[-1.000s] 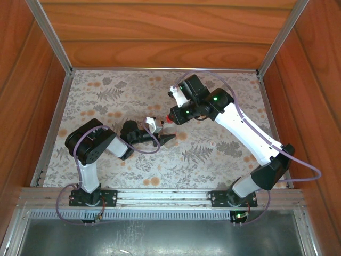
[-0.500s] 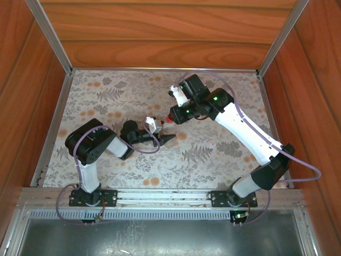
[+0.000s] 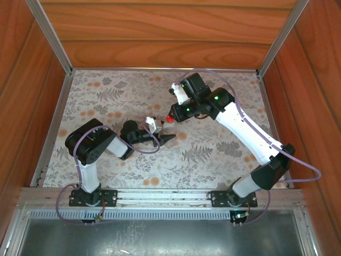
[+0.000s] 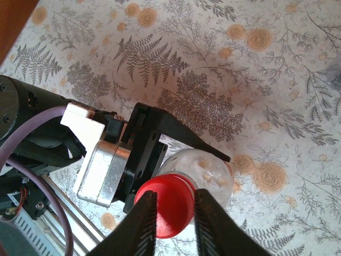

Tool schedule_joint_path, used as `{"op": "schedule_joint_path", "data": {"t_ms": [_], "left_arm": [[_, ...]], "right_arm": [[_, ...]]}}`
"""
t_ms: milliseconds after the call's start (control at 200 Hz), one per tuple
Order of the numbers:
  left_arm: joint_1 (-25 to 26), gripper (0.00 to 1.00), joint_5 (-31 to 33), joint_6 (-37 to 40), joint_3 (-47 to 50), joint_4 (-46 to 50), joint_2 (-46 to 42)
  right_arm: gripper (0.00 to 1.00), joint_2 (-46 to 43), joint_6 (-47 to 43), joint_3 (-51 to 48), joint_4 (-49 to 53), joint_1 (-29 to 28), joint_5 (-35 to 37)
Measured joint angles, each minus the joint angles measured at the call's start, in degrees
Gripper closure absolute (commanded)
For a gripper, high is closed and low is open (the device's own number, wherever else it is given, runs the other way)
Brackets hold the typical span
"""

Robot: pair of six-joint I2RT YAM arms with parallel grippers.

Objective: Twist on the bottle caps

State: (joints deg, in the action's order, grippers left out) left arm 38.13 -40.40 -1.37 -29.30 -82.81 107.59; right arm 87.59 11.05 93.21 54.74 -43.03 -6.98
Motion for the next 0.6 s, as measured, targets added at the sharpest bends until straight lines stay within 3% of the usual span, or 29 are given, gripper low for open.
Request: {"op": "schedule_joint_path", "data": {"t_ms": [600], "left_arm": [[0.0,0.42,0.72,-1.99,-0.17,0.0,0.09]], "right_arm": [[0.86,-1.36,1.09,-3.13,-3.74,0.72,-0.87]]}}
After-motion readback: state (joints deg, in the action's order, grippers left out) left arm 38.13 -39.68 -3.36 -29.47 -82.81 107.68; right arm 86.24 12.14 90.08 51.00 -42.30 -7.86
